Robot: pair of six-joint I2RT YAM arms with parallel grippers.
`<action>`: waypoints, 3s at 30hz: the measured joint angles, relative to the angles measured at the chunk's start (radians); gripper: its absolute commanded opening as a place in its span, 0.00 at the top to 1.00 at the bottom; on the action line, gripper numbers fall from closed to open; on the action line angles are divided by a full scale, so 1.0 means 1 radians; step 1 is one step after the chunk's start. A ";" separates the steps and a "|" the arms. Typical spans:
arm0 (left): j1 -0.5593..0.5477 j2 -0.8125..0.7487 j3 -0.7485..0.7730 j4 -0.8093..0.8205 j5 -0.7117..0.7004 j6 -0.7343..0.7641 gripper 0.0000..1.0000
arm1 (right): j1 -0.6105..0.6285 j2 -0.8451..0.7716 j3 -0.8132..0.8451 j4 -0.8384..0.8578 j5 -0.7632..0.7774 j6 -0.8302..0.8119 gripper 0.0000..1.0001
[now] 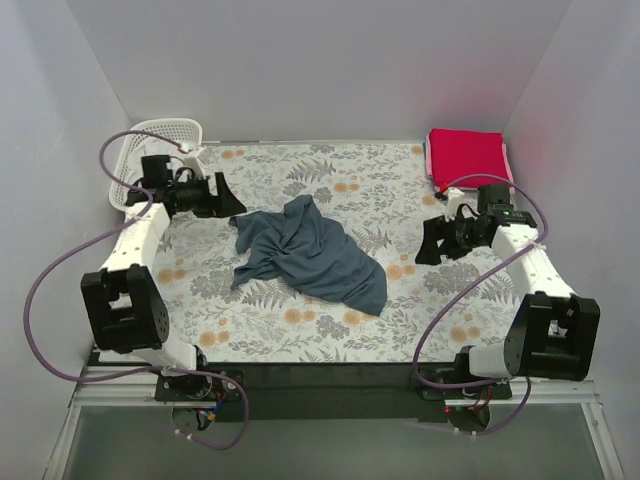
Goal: Fold and stack the t-shirts
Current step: Move the tshirt to the center of the board, then flatten the tshirt out
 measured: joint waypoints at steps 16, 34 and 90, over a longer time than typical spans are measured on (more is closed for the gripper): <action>-0.412 0.318 0.013 -0.070 -0.438 0.221 0.32 | 0.308 0.440 0.036 -0.024 -0.122 0.018 0.27; -0.301 0.283 0.226 -0.190 -0.453 0.197 1.00 | 0.140 0.446 0.275 -0.071 -0.037 0.011 0.99; -0.545 0.743 0.581 -0.177 -0.268 0.205 1.00 | 0.102 0.354 0.229 -0.341 0.306 -0.374 0.99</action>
